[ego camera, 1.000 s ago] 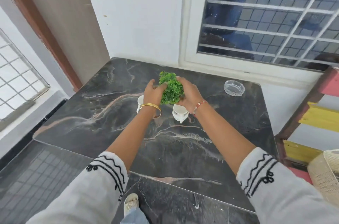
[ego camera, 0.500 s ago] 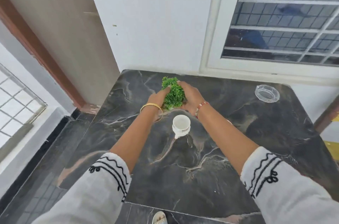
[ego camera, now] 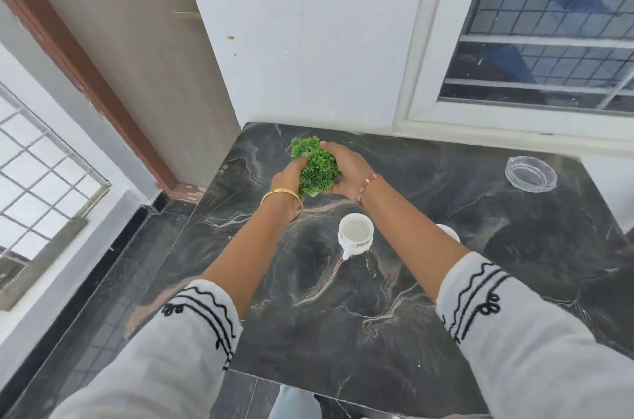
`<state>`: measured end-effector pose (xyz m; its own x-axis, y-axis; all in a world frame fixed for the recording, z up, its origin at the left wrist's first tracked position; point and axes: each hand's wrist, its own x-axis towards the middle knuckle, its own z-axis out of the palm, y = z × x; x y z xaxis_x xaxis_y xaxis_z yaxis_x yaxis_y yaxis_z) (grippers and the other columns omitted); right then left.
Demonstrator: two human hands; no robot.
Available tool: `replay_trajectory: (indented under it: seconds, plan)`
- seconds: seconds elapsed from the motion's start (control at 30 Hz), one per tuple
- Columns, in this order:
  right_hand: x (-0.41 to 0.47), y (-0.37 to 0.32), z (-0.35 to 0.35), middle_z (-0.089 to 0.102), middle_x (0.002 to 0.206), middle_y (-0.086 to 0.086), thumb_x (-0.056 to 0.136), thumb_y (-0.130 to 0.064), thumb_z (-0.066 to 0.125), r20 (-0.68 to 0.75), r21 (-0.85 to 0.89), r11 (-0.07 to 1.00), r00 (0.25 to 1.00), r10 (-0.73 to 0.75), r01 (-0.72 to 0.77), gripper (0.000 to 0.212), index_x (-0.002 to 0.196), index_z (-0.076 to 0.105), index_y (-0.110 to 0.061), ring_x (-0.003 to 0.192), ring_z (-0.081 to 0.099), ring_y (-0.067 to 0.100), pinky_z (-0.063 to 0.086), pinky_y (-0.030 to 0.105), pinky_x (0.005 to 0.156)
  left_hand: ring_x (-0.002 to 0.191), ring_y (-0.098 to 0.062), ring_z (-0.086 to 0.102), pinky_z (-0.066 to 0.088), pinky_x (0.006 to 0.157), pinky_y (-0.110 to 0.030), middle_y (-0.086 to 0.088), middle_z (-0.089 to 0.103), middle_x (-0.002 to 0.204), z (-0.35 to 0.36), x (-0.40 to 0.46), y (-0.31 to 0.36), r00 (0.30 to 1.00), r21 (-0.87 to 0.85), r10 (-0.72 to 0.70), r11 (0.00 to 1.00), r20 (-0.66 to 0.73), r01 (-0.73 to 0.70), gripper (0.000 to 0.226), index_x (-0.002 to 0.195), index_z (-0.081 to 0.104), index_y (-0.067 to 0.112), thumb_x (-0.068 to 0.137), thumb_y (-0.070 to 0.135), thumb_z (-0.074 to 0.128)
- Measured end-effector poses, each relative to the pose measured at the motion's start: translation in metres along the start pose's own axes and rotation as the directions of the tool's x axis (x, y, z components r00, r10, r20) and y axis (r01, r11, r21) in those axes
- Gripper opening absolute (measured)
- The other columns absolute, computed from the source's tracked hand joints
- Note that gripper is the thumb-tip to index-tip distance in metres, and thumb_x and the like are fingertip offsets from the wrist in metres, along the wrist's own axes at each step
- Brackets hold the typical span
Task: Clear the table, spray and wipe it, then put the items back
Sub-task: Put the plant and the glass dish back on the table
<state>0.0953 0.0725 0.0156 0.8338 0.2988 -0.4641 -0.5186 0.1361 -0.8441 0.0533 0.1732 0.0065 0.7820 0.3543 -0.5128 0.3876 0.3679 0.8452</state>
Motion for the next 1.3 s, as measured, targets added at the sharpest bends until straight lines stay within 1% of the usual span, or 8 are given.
replay_trajectory:
  seconds: [0.17,0.4,0.53,0.6,0.87,1.13,1.2,1.3]
  plan:
    - [0.042,-0.005,0.018,0.065,0.101,0.012,0.087,-0.030,0.061,-0.045,0.045,0.999,0.998,0.032,-0.030,0.015,0.087,0.063,-0.016,0.099,0.063,0.030,0.054,0.050,0.087,0.072,-0.016,0.055,0.040,0.057,-0.025,-0.010,0.060,0.106,-0.008,0.039,0.021,0.999,0.030,-0.038,0.999,0.032,0.037,0.046,0.124,0.051,0.006,0.087,0.033,0.052]
    - [0.120,-0.009,0.051,0.064,0.117,0.017,0.090,-0.035,0.057,-0.139,0.081,0.995,0.987,0.075,-0.064,0.035,0.112,0.061,-0.008,0.106,0.063,0.032,0.052,0.050,0.090,0.094,-0.021,0.056,0.044,0.066,-0.025,-0.011,0.061,0.118,-0.022,0.121,0.046,0.994,0.074,-0.078,0.995,0.078,0.073,0.048,0.125,0.051,0.007,0.087,0.038,0.051]
    - [0.161,-0.013,0.068,0.065,0.111,0.015,0.091,-0.037,0.056,-0.164,0.125,0.988,0.981,0.105,-0.085,0.038,0.113,0.060,-0.008,0.094,0.065,0.027,0.054,0.044,0.086,0.114,-0.025,0.056,0.043,0.101,-0.035,-0.012,0.058,0.126,-0.029,0.173,0.055,0.994,0.084,-0.080,0.994,0.069,0.074,0.052,0.127,0.050,0.007,0.086,0.039,0.054]
    - [0.177,-0.016,0.074,0.065,0.110,0.014,0.092,-0.038,0.054,-0.167,0.132,0.988,0.981,0.102,-0.081,0.036,0.112,0.060,-0.009,0.090,0.065,0.025,0.055,0.043,0.086,0.119,-0.027,0.053,0.040,0.106,-0.039,-0.013,0.056,0.129,-0.032,0.192,0.059,0.997,0.083,-0.073,0.994,0.036,0.069,0.056,0.128,0.048,0.007,0.084,0.040,0.056]
    - [0.229,-0.030,0.093,0.052,0.133,0.013,0.092,-0.047,0.047,-0.170,0.072,0.990,0.976,0.134,-0.124,0.051,0.129,0.049,-0.011,0.116,0.054,0.030,0.052,0.046,0.091,0.112,-0.025,0.057,0.044,0.103,-0.039,-0.013,0.056,0.127,-0.038,0.246,0.074,0.996,0.035,-0.048,0.998,0.077,0.045,0.056,0.130,0.045,0.006,0.085,0.036,0.057]
    - [0.241,-0.026,0.088,0.054,0.133,0.009,0.091,-0.055,0.042,-0.141,-0.025,0.991,0.981,0.130,-0.135,0.053,0.126,0.052,-0.016,0.113,0.057,0.028,0.051,0.045,0.093,0.123,-0.021,0.046,0.037,0.097,-0.030,-0.008,0.048,0.137,-0.040,0.260,0.069,0.985,0.114,-0.076,0.992,0.157,0.058,0.051,0.130,0.046,0.013,0.086,0.038,0.055]
    - [0.239,-0.026,0.087,0.051,0.137,0.009,0.092,-0.057,0.040,-0.141,-0.038,0.989,0.980,0.139,-0.145,0.051,0.121,0.052,-0.018,0.115,0.056,0.028,0.051,0.044,0.094,0.125,-0.023,0.044,0.035,0.097,-0.031,-0.008,0.046,0.139,-0.042,0.260,0.068,0.987,0.157,-0.061,0.987,0.152,0.037,0.054,0.132,0.043,0.013,0.087,0.040,0.053]
    - [0.233,-0.023,0.080,0.035,0.148,0.009,0.091,-0.060,0.036,-0.200,-0.113,0.977,0.967,0.155,-0.180,0.064,0.139,0.037,-0.018,0.125,0.044,0.034,0.048,0.043,0.096,0.132,-0.033,0.038,0.033,0.107,-0.041,-0.016,0.042,0.142,-0.048,0.257,0.065,0.997,0.303,0.011,0.952,0.076,-0.034,0.056,0.134,0.041,0.009,0.088,0.041,0.050]
